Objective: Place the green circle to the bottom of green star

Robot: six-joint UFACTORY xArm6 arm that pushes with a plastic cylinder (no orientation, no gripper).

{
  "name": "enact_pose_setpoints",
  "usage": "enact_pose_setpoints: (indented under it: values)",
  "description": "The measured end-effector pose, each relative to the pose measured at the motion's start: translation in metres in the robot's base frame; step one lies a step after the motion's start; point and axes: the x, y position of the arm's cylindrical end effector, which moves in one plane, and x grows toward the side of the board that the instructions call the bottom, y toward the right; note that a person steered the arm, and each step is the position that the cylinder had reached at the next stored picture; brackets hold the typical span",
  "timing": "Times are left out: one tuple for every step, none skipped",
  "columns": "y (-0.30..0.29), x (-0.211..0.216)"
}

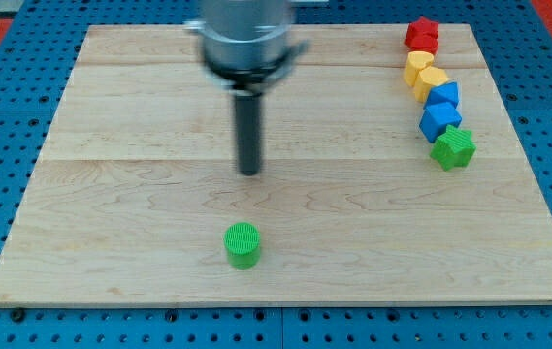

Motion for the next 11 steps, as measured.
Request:
enact_pose_setpoints:
  values:
    - [-0.092,0.04]
    - [-0.113,0.1]
    - [-0.072,0.11]
    - [0.014,0.107]
    - [0.072,0.101]
    - [0.072,0.101]
    - [0.118,0.092]
    - [0.194,0.076]
    - [0.242,0.062]
    - [0.24,0.063]
    - [0.232,0.063]
